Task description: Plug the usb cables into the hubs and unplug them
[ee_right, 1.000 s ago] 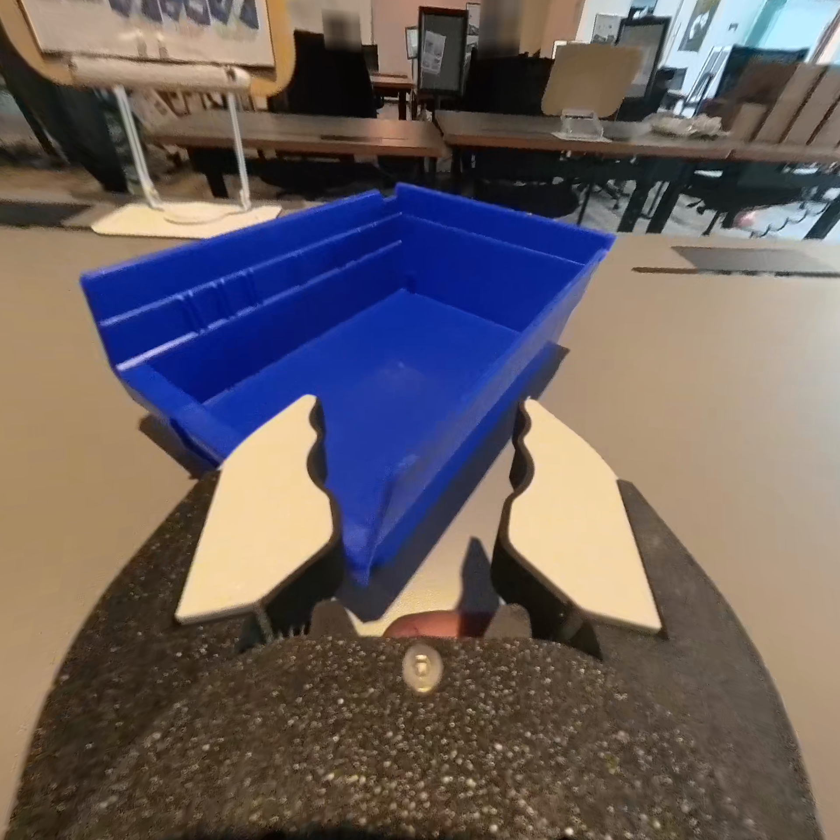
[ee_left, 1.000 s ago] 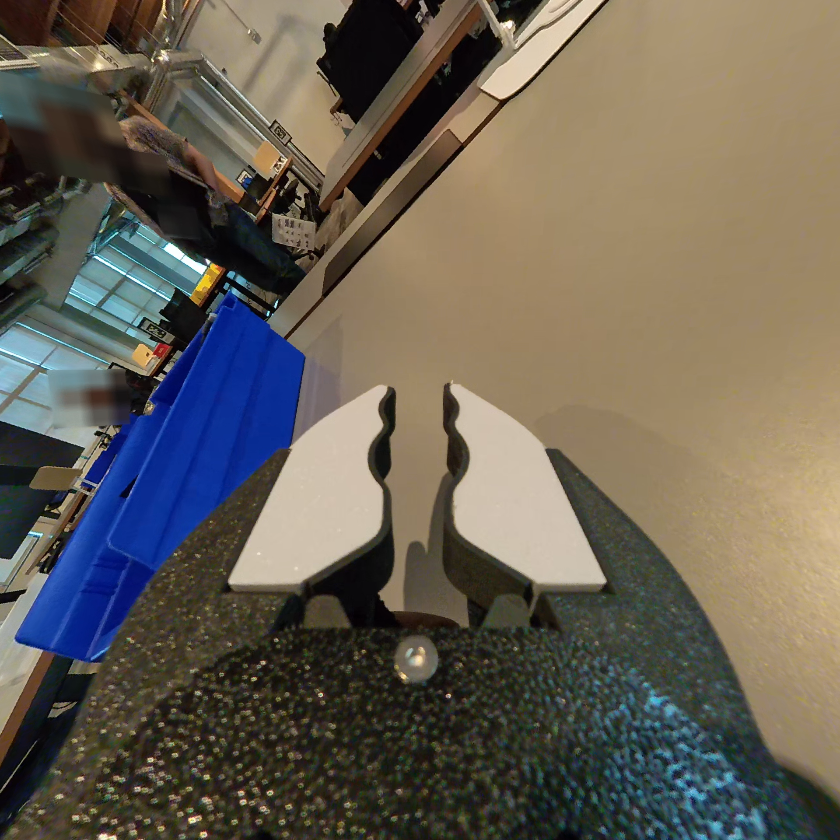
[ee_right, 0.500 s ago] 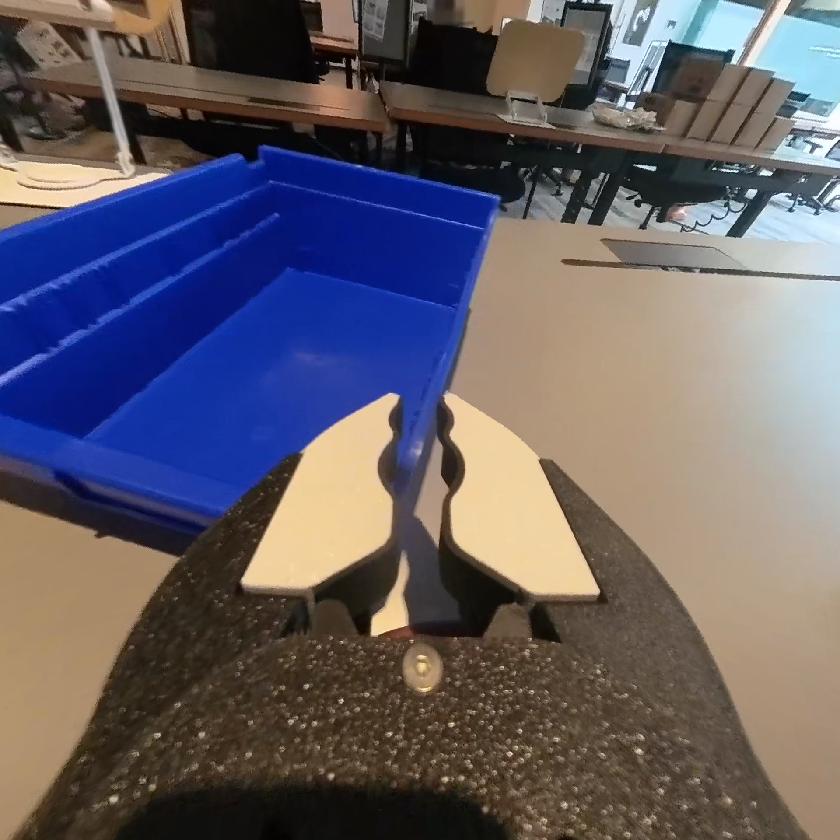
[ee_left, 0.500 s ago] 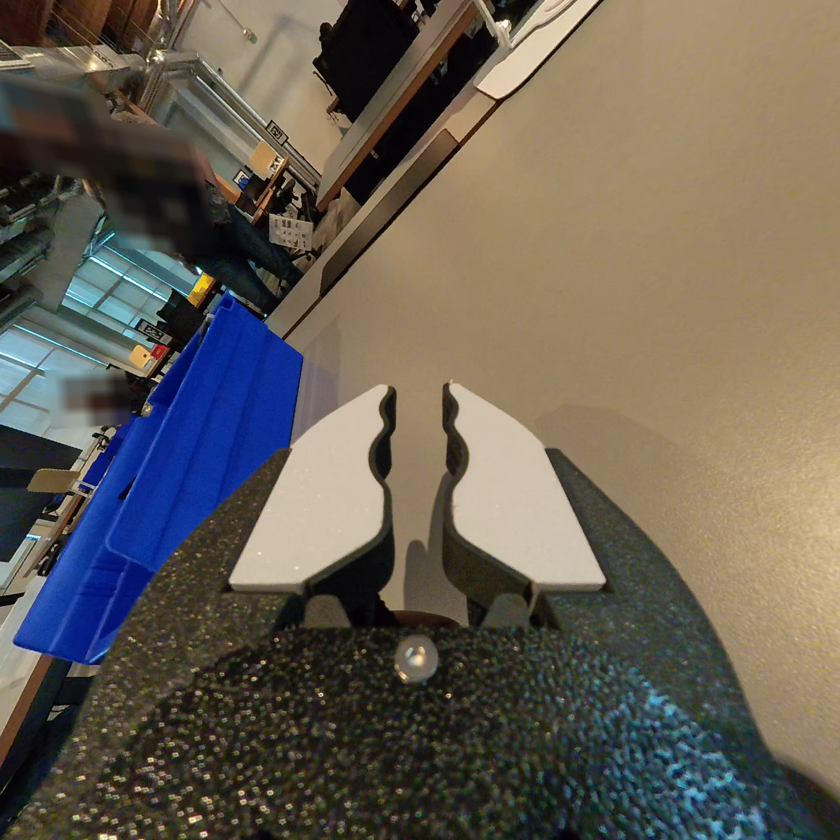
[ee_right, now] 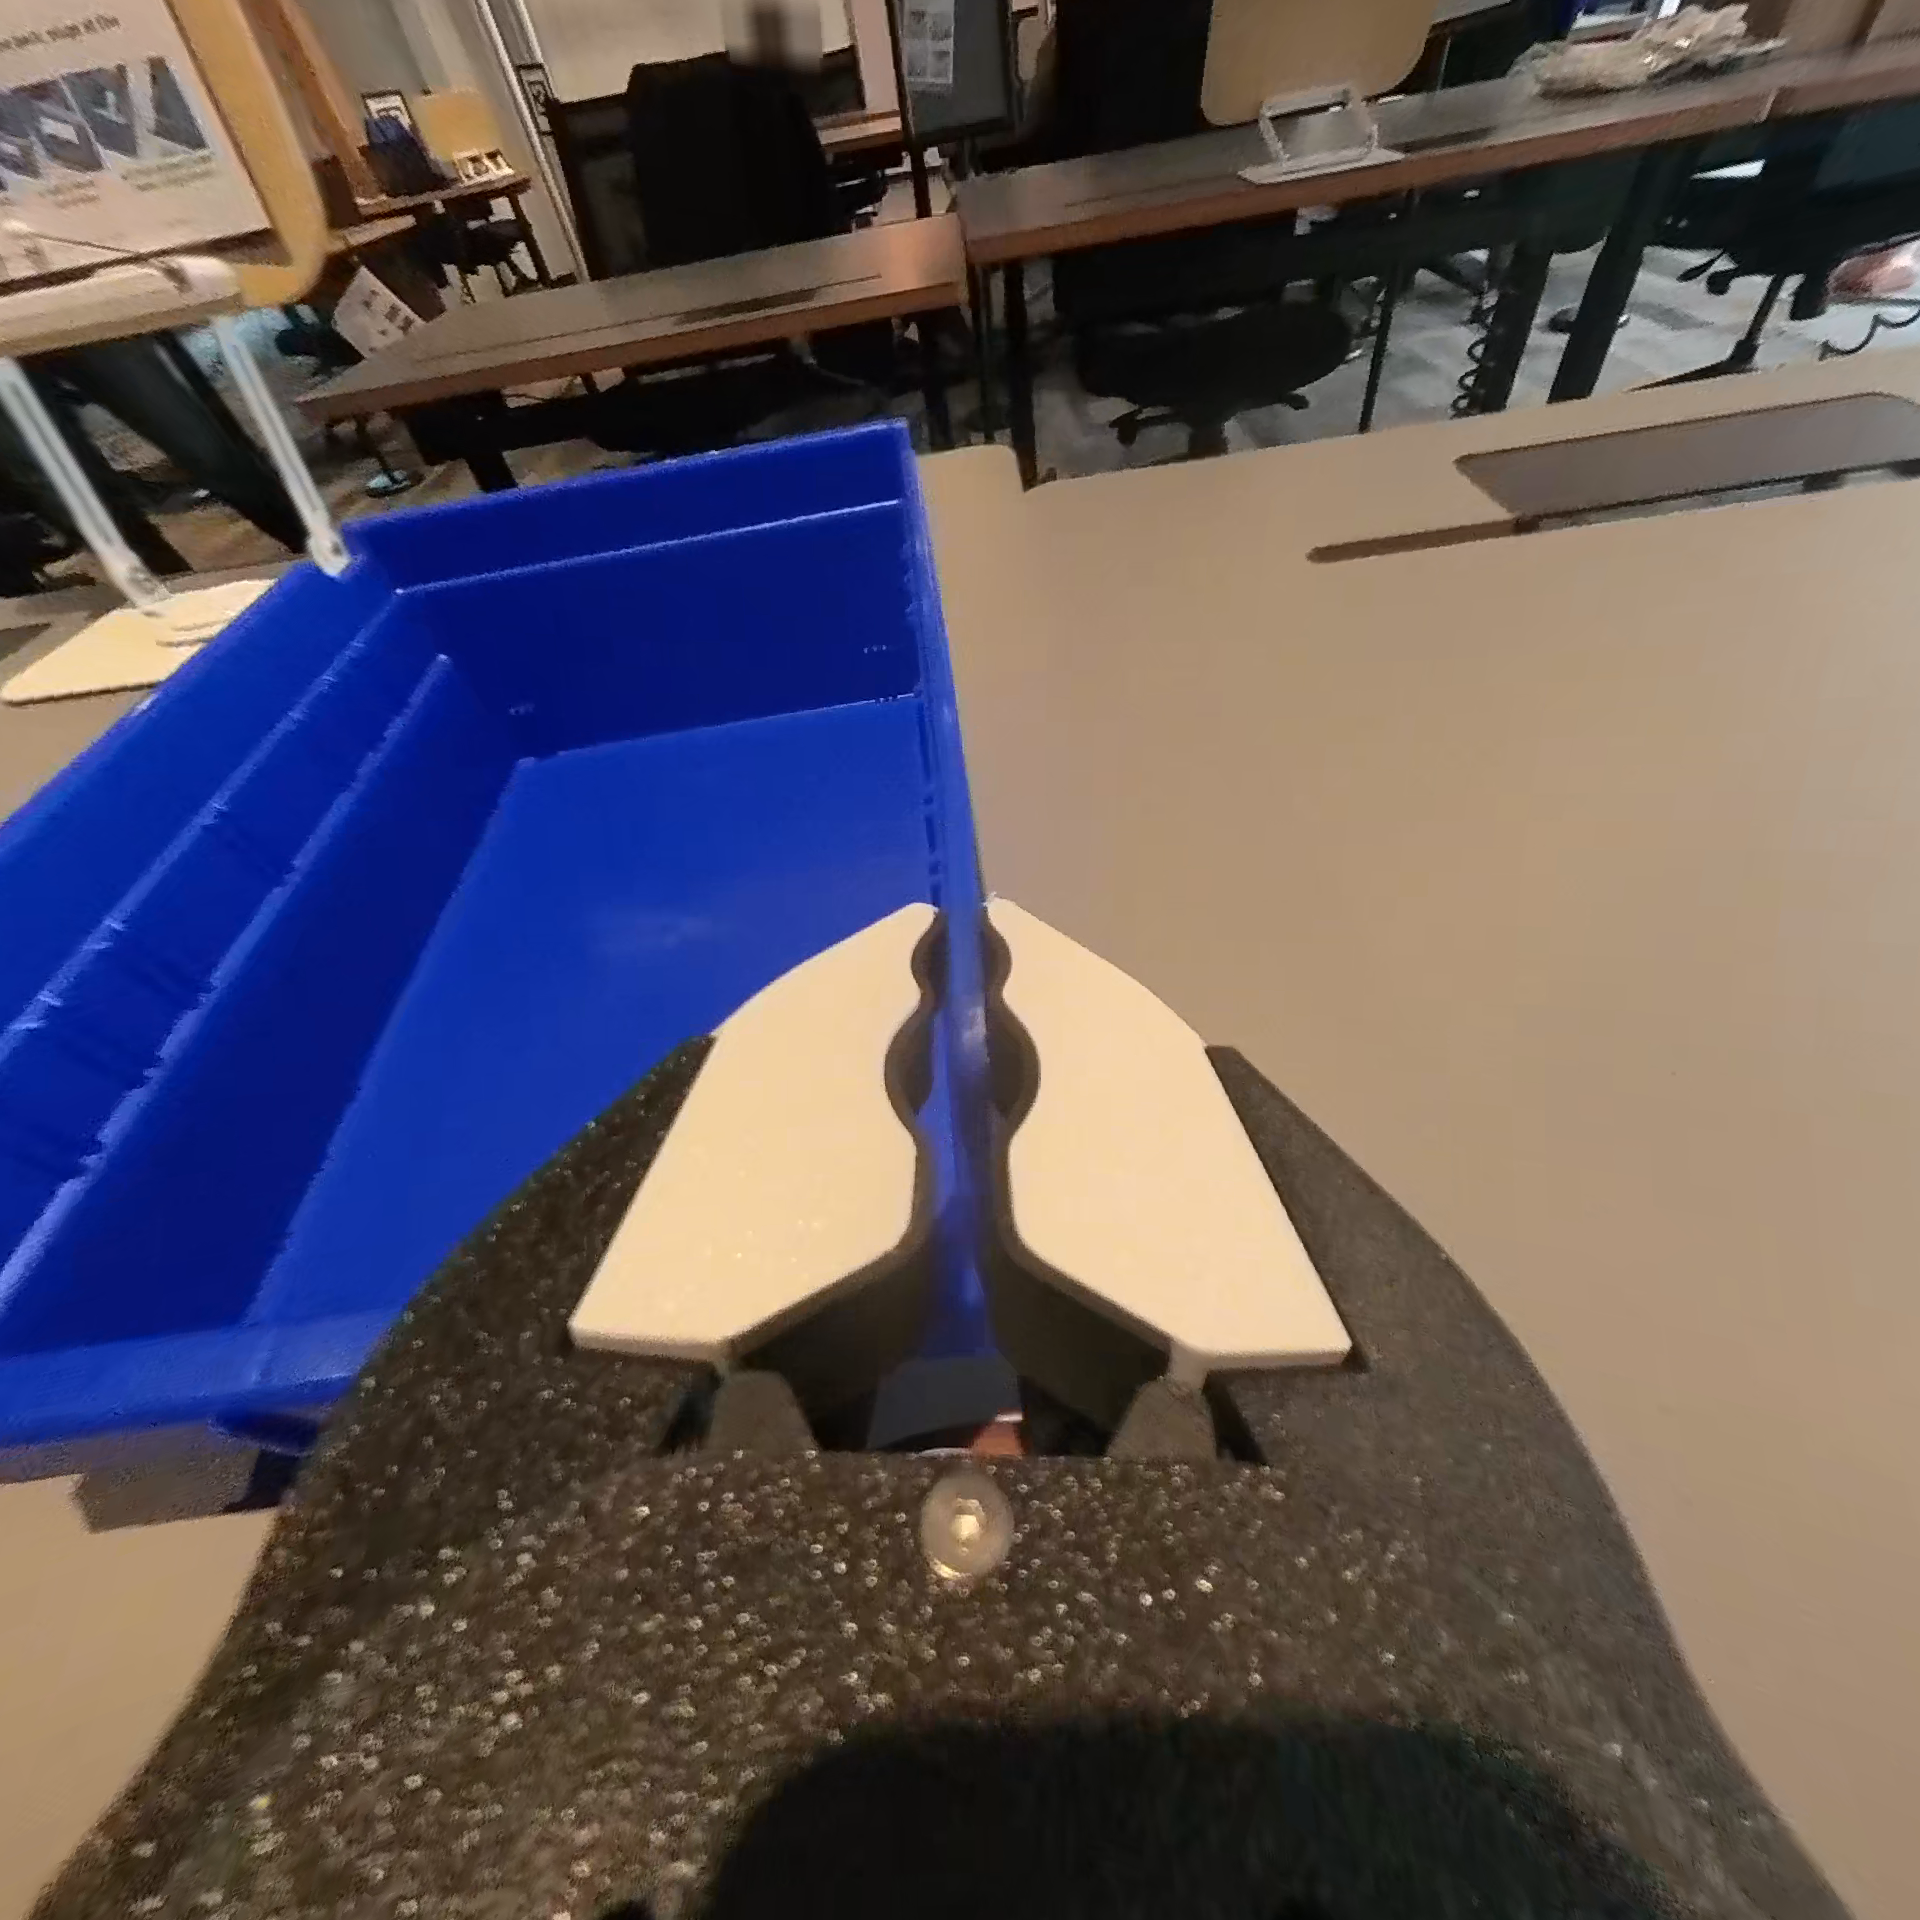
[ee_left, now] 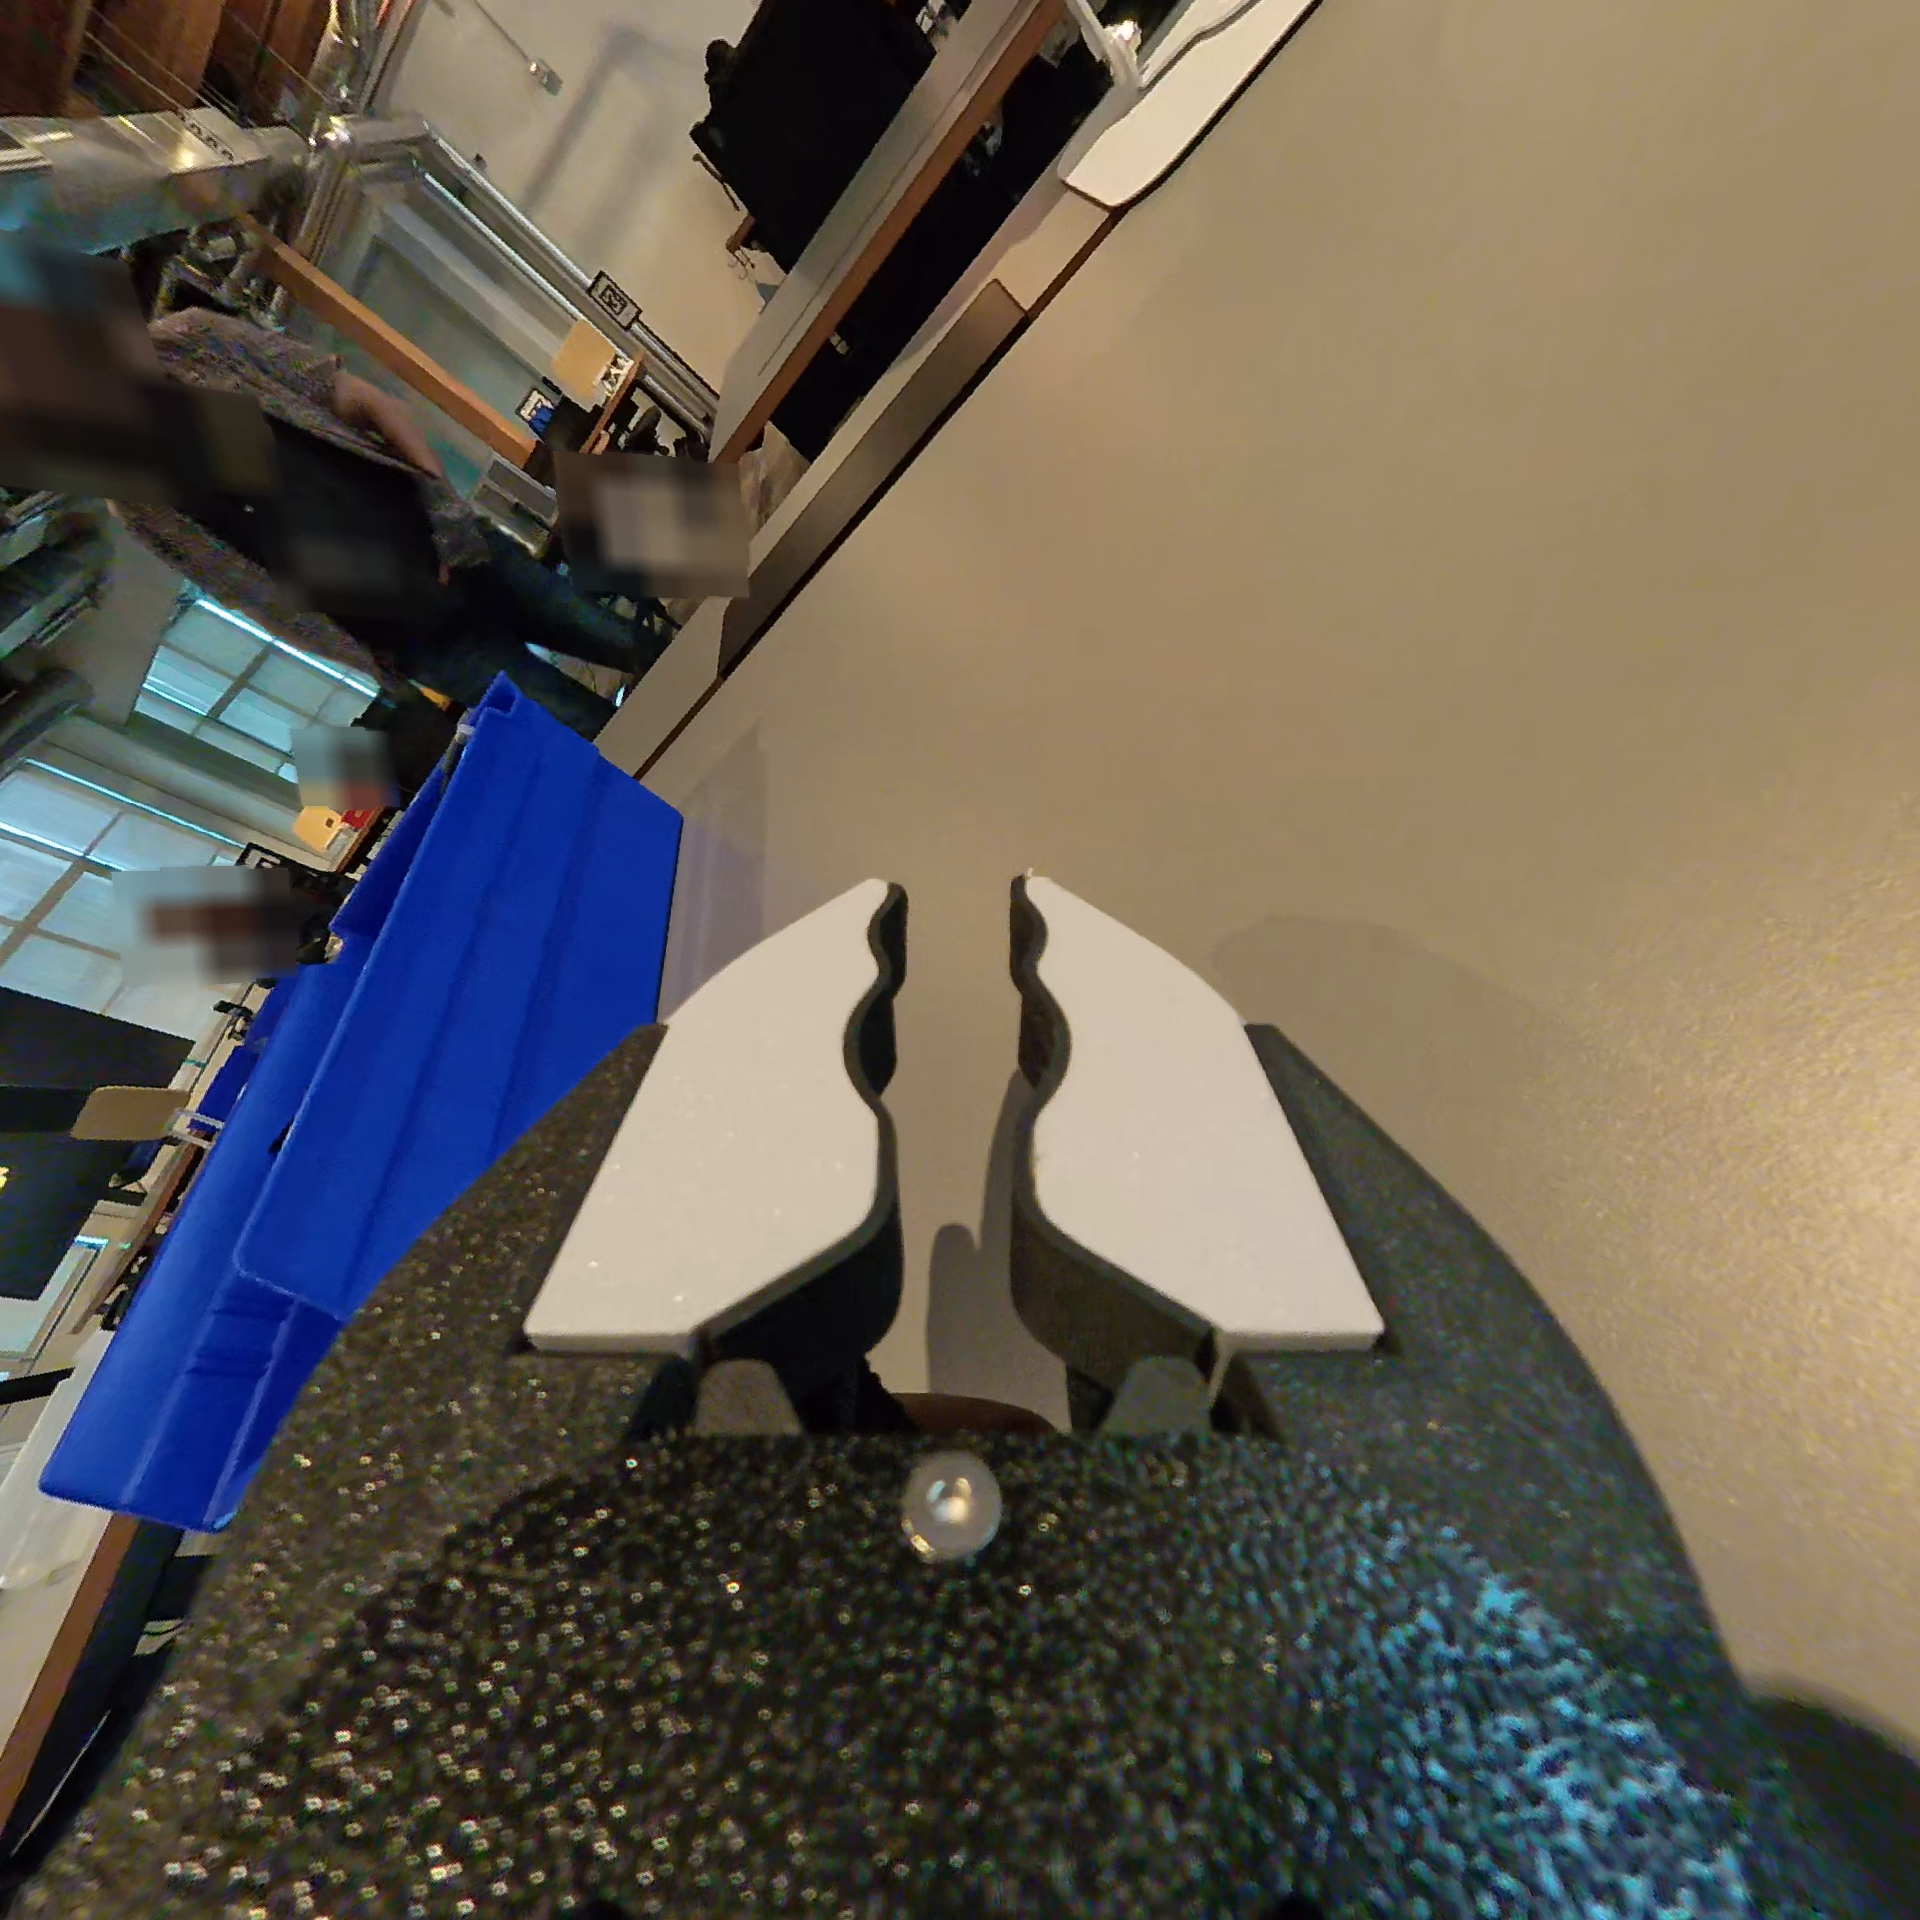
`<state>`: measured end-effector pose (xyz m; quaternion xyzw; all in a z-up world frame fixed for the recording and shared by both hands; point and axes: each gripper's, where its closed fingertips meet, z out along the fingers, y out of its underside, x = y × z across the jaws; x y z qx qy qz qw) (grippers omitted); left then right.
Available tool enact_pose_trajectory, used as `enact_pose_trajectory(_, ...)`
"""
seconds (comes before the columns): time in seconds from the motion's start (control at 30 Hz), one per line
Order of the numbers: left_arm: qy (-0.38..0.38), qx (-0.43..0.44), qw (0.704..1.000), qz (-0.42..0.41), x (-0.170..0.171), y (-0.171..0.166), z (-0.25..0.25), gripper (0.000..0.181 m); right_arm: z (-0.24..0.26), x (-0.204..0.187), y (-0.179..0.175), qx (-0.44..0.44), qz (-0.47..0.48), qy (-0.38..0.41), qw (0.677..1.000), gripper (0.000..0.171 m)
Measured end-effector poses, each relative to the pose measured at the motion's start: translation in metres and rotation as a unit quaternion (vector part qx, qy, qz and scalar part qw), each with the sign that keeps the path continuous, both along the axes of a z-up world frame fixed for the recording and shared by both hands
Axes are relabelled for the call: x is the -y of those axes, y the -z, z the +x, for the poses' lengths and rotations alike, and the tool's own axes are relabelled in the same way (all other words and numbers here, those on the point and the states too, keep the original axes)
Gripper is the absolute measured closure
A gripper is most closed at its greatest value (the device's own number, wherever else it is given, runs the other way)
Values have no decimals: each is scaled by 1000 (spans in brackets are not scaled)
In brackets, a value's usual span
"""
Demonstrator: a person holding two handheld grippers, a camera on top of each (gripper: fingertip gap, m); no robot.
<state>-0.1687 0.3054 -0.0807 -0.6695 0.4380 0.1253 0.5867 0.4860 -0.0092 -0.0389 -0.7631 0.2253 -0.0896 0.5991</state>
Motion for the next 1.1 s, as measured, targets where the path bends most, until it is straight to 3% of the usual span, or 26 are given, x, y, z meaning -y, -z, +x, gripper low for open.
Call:
enact_pose_trajectory(0.17, -2, -5, 1000, -2, -1, 1, 0, 163, -2, -9, 1, 29, -14, 30, 999, 167)
enact_pose_trajectory(0.67, -1, -7, 1000, -2, 0, 2, 0, 163, 9, -31, 0, 66, -34, 16, 997, 165)
enact_pose_trajectory(0.83, -1, -1, 1000, 0, -1, 1, 0, 163, -1, -6, -41, 129, 27, 57, 990, 133)
enact_pose_trajectory(0.9, -1, -2, 1000, -1, -1, 1, 0, 163, -29, 2, -72, 157, 68, 32, 985, 129)
enact_pose_trajectory(1.0, -2, -3, 1000, -4, -1, 2, 0, 163, -108, -11, -109, 193, 115, -85, 971, 140)
enact_pose_trajectory(1.1, -2, 6, 1000, -1, -1, -1, -1, 163, -195, -46, -106, 198, 86, -227, 950, 142)
